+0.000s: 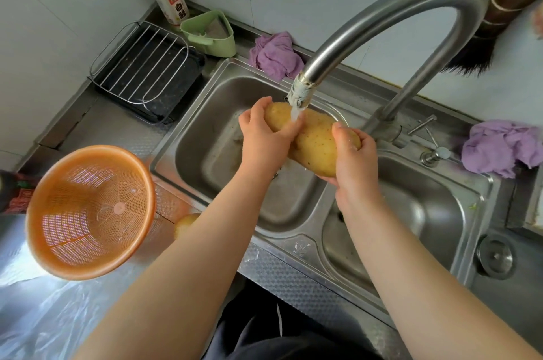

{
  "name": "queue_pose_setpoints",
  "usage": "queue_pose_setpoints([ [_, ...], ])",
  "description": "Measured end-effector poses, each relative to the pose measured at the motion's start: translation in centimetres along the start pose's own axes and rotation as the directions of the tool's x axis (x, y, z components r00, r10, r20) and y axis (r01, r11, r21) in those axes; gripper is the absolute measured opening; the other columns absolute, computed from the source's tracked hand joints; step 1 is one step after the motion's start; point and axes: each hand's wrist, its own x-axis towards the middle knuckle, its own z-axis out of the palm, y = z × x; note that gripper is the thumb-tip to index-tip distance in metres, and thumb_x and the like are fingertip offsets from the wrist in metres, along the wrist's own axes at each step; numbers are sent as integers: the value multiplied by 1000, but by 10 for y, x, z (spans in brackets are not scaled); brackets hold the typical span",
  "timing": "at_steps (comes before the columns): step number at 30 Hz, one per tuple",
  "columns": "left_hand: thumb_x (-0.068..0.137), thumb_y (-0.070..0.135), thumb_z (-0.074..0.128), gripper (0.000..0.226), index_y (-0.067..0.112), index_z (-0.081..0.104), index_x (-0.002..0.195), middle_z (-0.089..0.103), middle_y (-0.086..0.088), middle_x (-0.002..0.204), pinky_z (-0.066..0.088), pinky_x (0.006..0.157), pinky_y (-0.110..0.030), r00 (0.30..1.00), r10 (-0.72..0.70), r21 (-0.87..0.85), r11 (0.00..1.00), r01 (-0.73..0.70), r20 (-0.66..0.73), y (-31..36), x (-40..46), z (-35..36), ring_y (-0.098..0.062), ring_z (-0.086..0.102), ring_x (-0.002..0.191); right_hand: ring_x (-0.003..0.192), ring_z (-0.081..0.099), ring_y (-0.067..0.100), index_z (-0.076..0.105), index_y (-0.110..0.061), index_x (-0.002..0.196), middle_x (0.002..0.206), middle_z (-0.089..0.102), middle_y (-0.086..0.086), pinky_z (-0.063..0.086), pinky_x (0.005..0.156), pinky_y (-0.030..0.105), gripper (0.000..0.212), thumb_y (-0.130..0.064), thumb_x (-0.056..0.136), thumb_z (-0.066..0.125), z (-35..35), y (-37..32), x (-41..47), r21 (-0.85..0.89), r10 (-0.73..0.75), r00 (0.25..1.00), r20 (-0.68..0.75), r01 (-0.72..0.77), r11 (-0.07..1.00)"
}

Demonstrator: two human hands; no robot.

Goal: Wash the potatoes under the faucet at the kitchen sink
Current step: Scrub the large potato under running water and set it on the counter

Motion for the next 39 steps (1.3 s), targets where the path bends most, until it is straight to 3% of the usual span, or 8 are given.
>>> queue_pose_setpoints([
  [3,99,41,56,46,28,51,143,38,1,144,45,107,-35,996,-74,-18,997,73,-49,2,2,-5,-13,46,116,102,66,22,51,-34,99,110,61,-1,58,89,52,23,-42,86,69,2,3,-1,-26,-14,999,31,15,1000],
  [10,80,44,81,101,21,21,158,15,4,157,37,104,-22,984,-46,96,995,29,171,0,2,-10,-11,33,137,100,67,21,52,-23,118,113,63,1,58,88,51,39,-40,86,69,3,1,-1,1,-4,1000,-26,4,1000],
  [17,97,44,50,34,32,64,125,56,3,131,46,108,-42,986,-12,-85,996,-2,-165,-7,13,-6,-13,56,119,106,62,19,53,-28,118,116,60,-3,56,93,49,53,-50,74,71,14,-3,-6,-69,-81,997,-3,81,994],
  [20,97,46,44,33,38,65,122,65,7,128,44,111,-46,986,21,-102,994,-39,-167,-11,13,-10,-14,57,126,104,62,20,52,-29,117,112,58,-5,58,88,51,41,-43,83,71,11,-9,0,-38,1,1000,20,0,999],
  [25,64,50,89,80,53,44,131,41,-4,147,52,104,-47,968,169,-149,978,-142,184,-18,14,-12,-24,48,134,97,68,31,55,-21,109,116,63,13,61,67,47,31,-45,90,64,-2,-29,9,52,343,929,138,-352,934],
  [28,61,48,90,72,66,46,115,43,-2,140,50,106,-49,965,229,-128,968,-214,124,-13,12,-8,-24,48,132,96,70,35,58,-20,112,114,67,17,62,65,47,38,-49,89,64,-16,-31,15,63,452,873,182,-469,881],
  [35,91,33,69,36,57,47,106,48,4,130,39,85,-5,971,237,-112,966,-233,26,5,4,8,-3,50,117,88,73,41,55,-17,128,114,70,22,56,42,30,63,-65,87,55,-38,-23,10,-11,530,800,282,-550,835],
  [39,92,36,56,23,57,49,97,52,3,124,41,93,-13,981,173,-133,974,-183,-84,5,-1,16,4,50,108,86,74,40,54,-21,127,108,73,22,60,47,34,61,-67,87,54,-37,-22,-1,-50,484,834,265,-489,871],
])
